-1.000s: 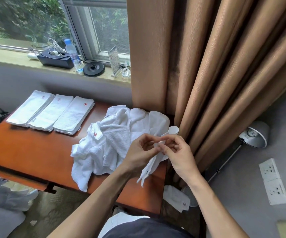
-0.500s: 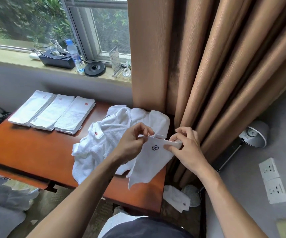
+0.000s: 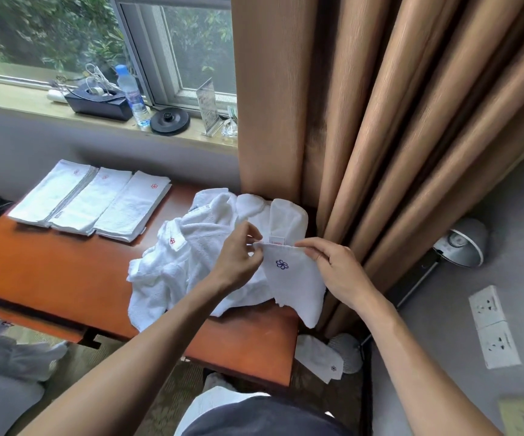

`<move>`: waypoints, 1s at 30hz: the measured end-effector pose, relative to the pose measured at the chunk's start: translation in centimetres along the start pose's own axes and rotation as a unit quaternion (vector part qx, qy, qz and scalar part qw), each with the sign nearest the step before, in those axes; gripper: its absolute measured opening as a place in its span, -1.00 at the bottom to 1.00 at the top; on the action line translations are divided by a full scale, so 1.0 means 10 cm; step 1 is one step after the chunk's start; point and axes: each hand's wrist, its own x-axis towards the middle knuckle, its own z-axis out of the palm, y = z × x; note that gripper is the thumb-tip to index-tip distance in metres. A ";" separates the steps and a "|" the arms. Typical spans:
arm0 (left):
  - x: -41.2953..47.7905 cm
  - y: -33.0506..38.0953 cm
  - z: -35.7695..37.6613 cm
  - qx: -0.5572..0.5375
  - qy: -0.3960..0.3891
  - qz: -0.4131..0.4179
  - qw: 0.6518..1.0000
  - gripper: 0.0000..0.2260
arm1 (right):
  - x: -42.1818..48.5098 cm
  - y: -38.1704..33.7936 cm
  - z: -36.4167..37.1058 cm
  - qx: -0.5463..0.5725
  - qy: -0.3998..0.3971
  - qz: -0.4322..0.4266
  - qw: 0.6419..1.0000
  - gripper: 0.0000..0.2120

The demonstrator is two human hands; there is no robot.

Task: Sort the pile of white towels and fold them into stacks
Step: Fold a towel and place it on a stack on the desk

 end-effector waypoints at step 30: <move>-0.37 -0.15 -1.28 0.038 0.217 -0.074 0.973 -0.81 | 0.65 -0.77 0.96 0.028 -0.085 -0.087 0.992 -0.77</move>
